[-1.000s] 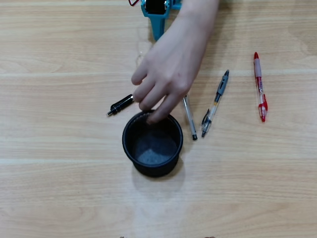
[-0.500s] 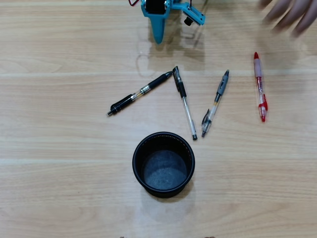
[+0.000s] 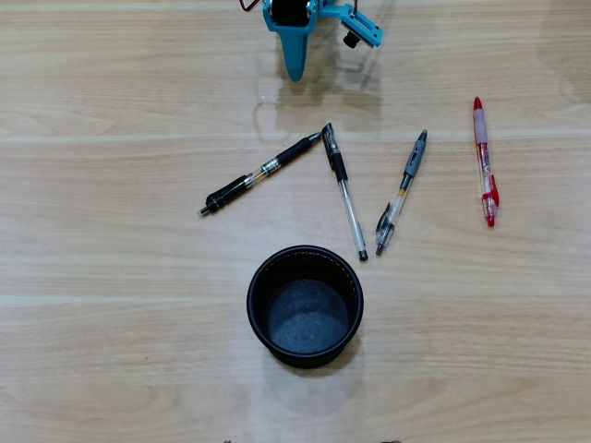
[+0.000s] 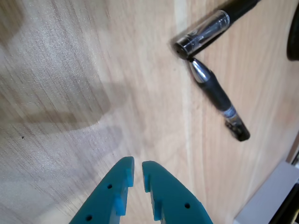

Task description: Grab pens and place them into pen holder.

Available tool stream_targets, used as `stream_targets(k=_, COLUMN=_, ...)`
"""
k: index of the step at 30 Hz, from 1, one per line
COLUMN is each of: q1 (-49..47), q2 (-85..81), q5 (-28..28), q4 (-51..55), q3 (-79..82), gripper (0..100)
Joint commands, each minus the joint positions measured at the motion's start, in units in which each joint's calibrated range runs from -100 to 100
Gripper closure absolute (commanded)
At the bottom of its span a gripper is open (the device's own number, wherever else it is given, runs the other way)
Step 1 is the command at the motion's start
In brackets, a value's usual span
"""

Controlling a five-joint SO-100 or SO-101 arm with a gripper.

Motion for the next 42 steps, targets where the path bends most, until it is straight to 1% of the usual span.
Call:
stream_targets(k=1, q1=0.4, q2=-0.2, q5=0.1, q4=0.9, q3=0.1, gripper=97)
stream_targets(k=9, q1=0.9, q2=-0.2, q5=0.1, q4=0.8, q3=0.1, gripper=96)
stream_targets(k=10, q1=2.4, q2=0.2, q5=0.1, q4=0.9, q3=-0.1, gripper=97)
stream_targets(k=12, q1=3.4, q2=0.9, q5=0.0, q4=0.1, q3=-0.1, gripper=97)
stream_targets(k=14, q1=2.5, q2=3.9, q5=-0.3, q4=-2.3, q3=-0.9, gripper=96)
stream_targets(k=16, q1=1.9, q2=9.2, q5=-3.0, q4=-9.7, q3=-2.5, gripper=96)
stream_targets(k=19, q1=2.2, q2=23.2, q5=-9.0, q4=-24.9, q3=-8.0, gripper=96)
stream_targets(k=20, q1=2.3, q2=29.4, q5=-10.2, q4=-29.7, q3=-11.0, gripper=96)
stream_targets(k=21, q1=2.1, q2=43.2, q5=-10.7, q4=-37.1, q3=-20.0, gripper=96)
stream_targets(k=22, q1=1.9, q2=50.0, q5=-10.9, q4=-38.4, q3=-25.7, gripper=96)
stream_targets(k=24, q1=2.1, q2=62.6, q5=-13.7, q4=-34.7, q3=-37.9, gripper=94)
stream_targets(k=25, q1=2.3, q2=73.3, q5=-18.2, q4=-25.9, q3=-50.9, gripper=89)
stream_targets(k=27, q1=2.4, q2=82.9, q5=-22.1, q4=-15.4, q3=-64.4, gripper=83)
stream_targets(k=30, q1=2.4, q2=94.4, q5=-31.1, q4=-0.6, q3=-81.3, gripper=75)
stream_targets(k=33, q1=3.2, q2=103.0, q5=-37.3, q4=12.7, q3=-97.7, gripper=75)
stream_targets(k=37, q1=3.1, q2=111.0, q5=-45.6, q4=22.3, q3=-113.5, gripper=75)
stream_targets(k=40, q1=3.0, q2=115.0, q5=-50.5, q4=24.0, q3=-117.2, gripper=75)
stream_targets(k=42, q1=3.0, q2=117.2, q5=-52.5, q4=24.2, q3=-117.2, gripper=76)
